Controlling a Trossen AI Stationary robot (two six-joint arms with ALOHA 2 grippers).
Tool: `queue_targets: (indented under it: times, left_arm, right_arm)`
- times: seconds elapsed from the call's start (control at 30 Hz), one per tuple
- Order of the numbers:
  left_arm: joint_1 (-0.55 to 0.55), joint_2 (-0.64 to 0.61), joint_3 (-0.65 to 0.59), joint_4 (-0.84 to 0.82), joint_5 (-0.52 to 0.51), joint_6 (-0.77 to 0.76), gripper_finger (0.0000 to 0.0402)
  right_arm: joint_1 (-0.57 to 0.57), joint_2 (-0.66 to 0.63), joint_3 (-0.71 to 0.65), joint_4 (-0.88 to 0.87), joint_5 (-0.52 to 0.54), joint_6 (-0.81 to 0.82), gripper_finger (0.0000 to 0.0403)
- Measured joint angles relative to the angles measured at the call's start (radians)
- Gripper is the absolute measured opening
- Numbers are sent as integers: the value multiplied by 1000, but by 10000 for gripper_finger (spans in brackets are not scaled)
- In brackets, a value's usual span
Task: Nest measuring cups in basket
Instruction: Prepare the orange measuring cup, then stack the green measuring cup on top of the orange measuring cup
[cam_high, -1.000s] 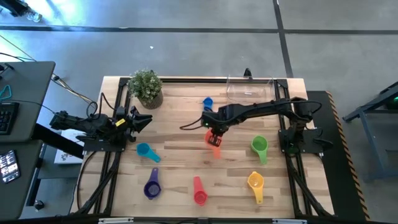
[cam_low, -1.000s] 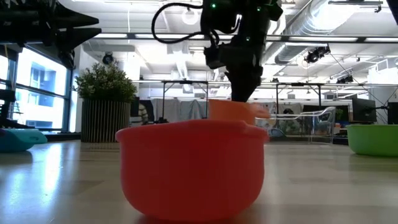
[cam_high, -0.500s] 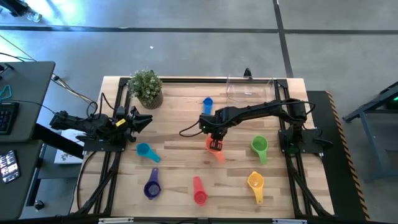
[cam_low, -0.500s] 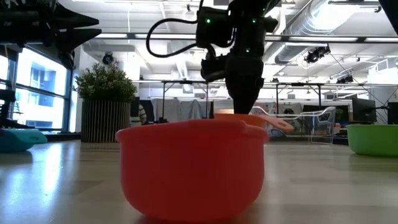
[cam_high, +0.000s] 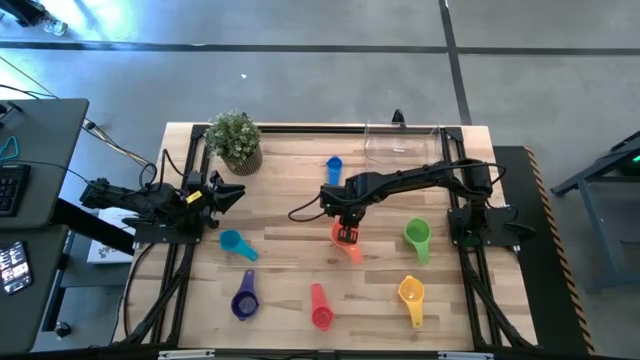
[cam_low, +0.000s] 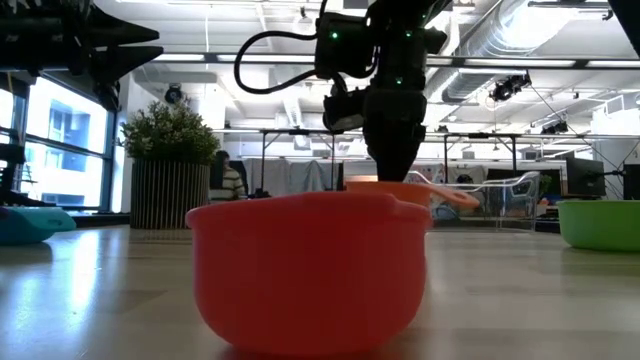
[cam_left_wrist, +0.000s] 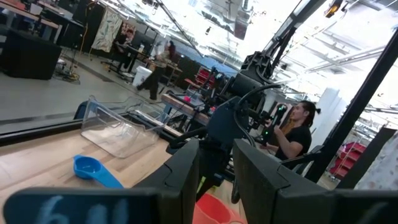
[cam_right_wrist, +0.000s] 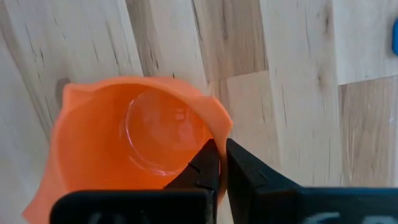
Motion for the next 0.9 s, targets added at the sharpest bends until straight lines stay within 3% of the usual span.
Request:
queue_targets:
  times: [0.3,0.53,0.9]
  left_arm:
    - [0,0,0,-19,0,-1,90]
    - [0,0,0,-17,0,-70,90]
    - [0,0,0,-26,1,-85,90]
  right_arm:
    - [0,0,0,0,12,2,59]
    - [-3,-10,6,-16,47,96,73]
    - [5,-12,209,-220,38,251,74]
